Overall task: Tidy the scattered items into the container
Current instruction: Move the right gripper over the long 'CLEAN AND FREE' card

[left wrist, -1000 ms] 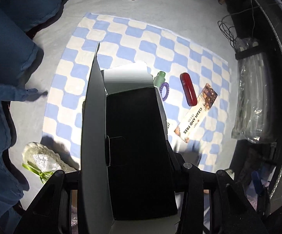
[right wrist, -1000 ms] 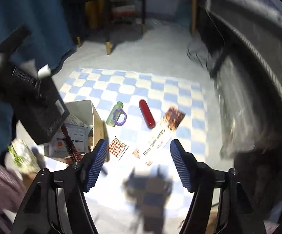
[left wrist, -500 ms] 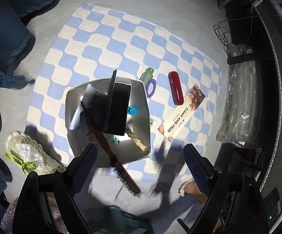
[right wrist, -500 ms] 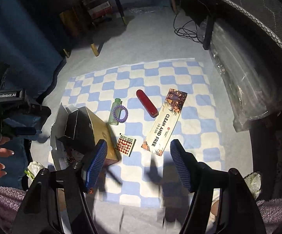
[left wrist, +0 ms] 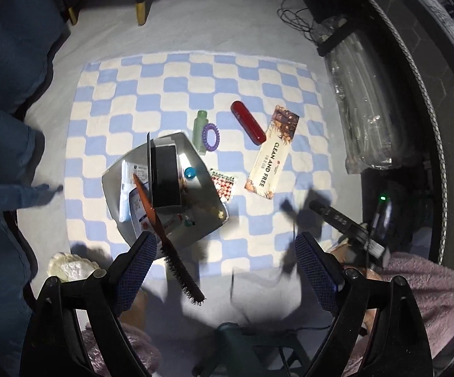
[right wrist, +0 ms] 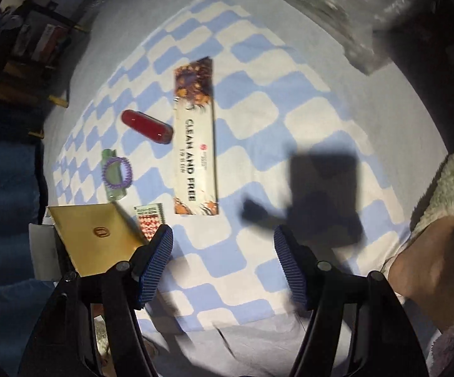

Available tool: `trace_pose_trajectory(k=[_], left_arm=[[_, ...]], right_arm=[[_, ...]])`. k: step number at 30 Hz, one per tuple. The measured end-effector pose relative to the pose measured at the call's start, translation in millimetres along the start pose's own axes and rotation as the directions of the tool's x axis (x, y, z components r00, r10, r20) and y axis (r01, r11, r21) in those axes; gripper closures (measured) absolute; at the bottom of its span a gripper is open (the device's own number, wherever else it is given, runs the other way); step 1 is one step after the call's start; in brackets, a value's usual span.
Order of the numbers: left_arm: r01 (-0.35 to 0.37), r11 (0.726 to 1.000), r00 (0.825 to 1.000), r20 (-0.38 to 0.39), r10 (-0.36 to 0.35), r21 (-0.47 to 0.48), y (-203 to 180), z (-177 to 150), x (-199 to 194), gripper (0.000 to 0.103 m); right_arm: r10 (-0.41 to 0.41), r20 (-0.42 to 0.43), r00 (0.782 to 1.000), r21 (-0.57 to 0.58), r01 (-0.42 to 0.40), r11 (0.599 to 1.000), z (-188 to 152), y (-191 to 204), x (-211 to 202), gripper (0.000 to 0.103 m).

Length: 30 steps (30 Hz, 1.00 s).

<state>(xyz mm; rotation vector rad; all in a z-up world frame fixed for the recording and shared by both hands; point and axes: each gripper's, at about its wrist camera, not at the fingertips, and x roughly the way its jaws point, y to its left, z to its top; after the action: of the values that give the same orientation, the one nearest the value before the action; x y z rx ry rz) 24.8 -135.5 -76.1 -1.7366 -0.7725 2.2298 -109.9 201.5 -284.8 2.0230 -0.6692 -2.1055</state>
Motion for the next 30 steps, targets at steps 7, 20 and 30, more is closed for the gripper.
trace_pose_trajectory(k=[7,20,30], left_arm=[[0.222,0.967,0.975,0.043,-0.218,-0.122,17,-1,-21,0.014],[0.320,0.910,0.942,-0.015,-0.336,-0.262,78,0,-1,0.014],[0.354,0.888,0.923,-0.046,-0.383,-0.295,83,-1,1,0.014]], right_arm=[[-0.013,-0.088,0.996,0.057,0.018,0.998,19,3,57,0.035],[-0.207,-0.181,0.961,-0.184,0.174,0.968,54,93,141,0.035],[-0.345,-0.077,0.936,-0.414,0.284,0.865,28,95,172,0.007]])
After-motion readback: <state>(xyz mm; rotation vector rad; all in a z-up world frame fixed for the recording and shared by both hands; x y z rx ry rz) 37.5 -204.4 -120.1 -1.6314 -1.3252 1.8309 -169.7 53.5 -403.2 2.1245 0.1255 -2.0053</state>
